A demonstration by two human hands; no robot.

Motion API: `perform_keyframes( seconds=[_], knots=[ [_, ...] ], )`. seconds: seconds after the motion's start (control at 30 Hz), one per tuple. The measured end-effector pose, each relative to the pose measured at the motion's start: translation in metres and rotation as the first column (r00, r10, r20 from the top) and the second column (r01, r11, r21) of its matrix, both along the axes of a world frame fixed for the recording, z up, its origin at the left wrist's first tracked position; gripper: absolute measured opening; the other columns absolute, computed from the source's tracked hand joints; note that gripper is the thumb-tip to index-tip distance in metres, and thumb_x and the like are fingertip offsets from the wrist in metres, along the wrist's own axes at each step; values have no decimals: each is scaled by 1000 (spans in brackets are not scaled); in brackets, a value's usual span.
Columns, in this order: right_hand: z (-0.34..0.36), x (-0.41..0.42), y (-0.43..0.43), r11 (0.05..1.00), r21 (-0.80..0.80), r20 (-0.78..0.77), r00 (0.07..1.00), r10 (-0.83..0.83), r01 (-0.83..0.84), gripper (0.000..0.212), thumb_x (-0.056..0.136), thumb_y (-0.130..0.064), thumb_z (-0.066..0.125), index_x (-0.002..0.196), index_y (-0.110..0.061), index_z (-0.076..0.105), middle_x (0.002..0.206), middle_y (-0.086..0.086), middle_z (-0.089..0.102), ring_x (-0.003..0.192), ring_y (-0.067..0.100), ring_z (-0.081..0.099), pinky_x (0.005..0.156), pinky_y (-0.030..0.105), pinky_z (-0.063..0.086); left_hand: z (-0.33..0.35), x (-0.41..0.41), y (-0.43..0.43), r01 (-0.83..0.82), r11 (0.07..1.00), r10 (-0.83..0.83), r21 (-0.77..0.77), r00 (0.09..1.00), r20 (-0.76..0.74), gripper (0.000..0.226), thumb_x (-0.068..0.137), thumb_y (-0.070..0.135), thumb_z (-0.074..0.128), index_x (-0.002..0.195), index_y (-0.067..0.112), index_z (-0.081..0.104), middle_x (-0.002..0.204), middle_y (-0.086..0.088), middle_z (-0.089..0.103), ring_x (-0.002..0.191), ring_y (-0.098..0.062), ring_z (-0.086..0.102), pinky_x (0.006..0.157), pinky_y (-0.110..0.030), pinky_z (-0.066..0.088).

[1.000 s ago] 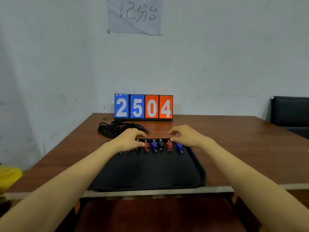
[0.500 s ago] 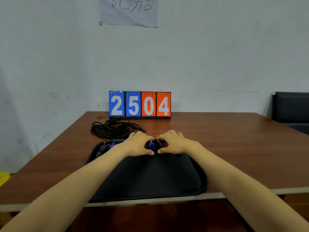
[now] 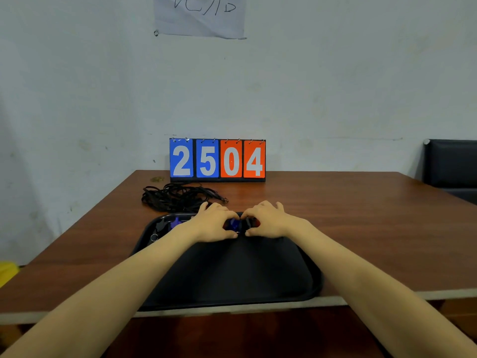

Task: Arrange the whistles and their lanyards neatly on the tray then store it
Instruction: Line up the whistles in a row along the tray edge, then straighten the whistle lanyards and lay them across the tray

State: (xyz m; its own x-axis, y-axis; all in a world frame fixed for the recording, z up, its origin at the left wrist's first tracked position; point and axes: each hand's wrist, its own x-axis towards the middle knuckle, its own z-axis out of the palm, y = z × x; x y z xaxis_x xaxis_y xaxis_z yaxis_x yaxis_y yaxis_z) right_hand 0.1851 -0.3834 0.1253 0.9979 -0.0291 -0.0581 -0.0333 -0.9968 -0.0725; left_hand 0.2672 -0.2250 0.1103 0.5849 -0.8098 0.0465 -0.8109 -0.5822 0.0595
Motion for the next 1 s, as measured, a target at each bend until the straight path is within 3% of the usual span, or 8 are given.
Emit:
perform_keyframes(
  seconds=[0.33,0.43,0.57,0.7,0.9,1.0],
  knots=[
    [0,-3,0,1000,-14,-8,1000,-10,10,52,88,-46,57,135,-29,44,135,2,49,136,26,27,110,62,7,1,-5,0,-8,1000,8,0,1000,-7,53,86,49,56,134,30,44,133,2,50,134,-20,32,114,-55,3],
    [4,-4,0,1000,18,32,999,-11,10,56,86,-53,56,135,-30,43,139,2,46,138,26,24,110,63,6,5,-5,3,2,998,-3,-65,1000,-19,59,83,52,58,136,31,41,136,5,48,135,-18,31,115,-57,1],
    [19,2,6,996,84,167,986,-11,-3,48,89,-46,55,132,-27,47,137,1,47,133,22,32,110,52,24,22,8,14,-54,969,55,-240,998,-4,46,86,47,55,130,31,49,129,7,53,126,-15,42,114,-51,18],
    [31,30,8,975,218,245,970,-10,-45,39,92,-29,57,128,-16,53,132,4,55,119,19,51,102,36,43,36,39,22,-164,916,161,-366,986,-38,32,91,30,56,121,21,59,121,2,61,112,-16,54,102,-38,43],
    [31,102,-4,956,289,188,975,-118,60,37,91,-20,57,126,-9,54,129,10,56,116,23,53,100,34,45,17,97,4,-250,938,241,-239,968,-68,30,90,20,56,119,20,61,125,-4,57,116,-22,51,99,-39,45],
    [21,132,-7,964,254,114,988,-106,74,41,88,-22,61,127,-10,53,130,9,55,117,24,52,100,36,44,10,119,-12,-229,965,239,-125,968,74,36,91,25,55,127,25,56,131,-5,51,124,-25,42,107,-44,36]
  ],
)
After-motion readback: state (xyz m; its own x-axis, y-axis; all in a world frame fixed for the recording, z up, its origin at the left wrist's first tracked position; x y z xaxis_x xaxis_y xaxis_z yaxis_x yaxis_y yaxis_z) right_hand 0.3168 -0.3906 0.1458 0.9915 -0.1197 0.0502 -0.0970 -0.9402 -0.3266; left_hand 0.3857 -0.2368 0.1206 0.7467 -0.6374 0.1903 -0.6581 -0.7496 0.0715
